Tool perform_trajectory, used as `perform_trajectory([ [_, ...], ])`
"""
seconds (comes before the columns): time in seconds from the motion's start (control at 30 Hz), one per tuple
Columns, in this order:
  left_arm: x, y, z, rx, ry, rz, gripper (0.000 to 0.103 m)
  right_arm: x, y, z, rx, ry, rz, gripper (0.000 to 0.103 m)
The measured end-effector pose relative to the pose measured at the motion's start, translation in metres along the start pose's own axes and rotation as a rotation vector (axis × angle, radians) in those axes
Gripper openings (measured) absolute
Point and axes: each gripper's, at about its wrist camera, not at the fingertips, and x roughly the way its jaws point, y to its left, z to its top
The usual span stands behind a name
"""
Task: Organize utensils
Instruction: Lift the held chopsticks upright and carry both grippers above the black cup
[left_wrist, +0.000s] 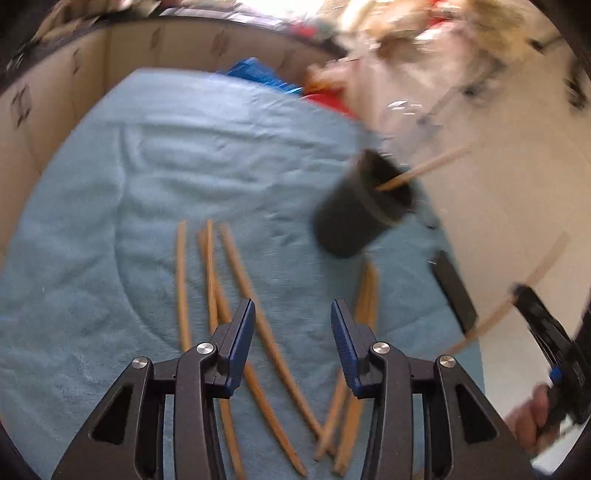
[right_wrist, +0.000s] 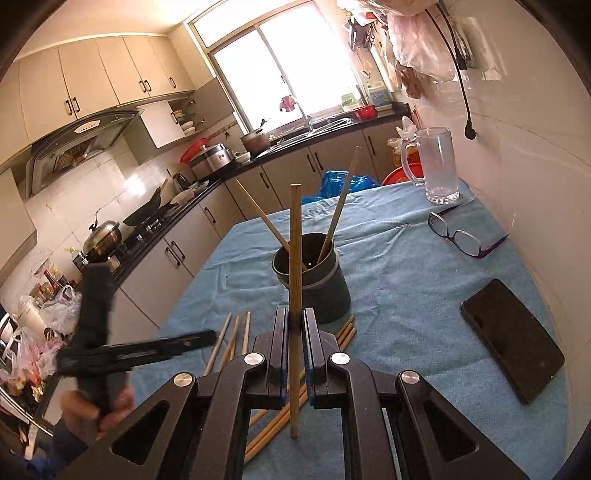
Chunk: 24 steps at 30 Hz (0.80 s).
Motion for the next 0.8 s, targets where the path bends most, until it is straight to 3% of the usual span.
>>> perform_trajectory([
  [0.23,0.009,0.03,0.004,-0.077,0.036,0.045,0.039,0.001,-0.01,0.0,0.024,0.007,0.009,0.008],
  [0.4,0.01,0.036,0.003,-0.076,0.045,0.086,0.035,0.002,-0.016,0.001,0.037,0.011,0.016,0.008],
  [0.5,0.014,0.038,0.002,-0.073,0.051,0.122,0.028,0.002,-0.018,0.0,0.041,0.011,0.02,0.008],
  [0.63,0.019,0.048,0.006,-0.08,0.044,0.183,0.027,0.002,-0.019,0.001,0.046,0.012,0.02,0.008],
  [0.8,0.032,0.057,0.014,-0.073,0.058,0.203,0.026,0.004,-0.02,-0.001,0.046,0.016,0.015,0.008],
])
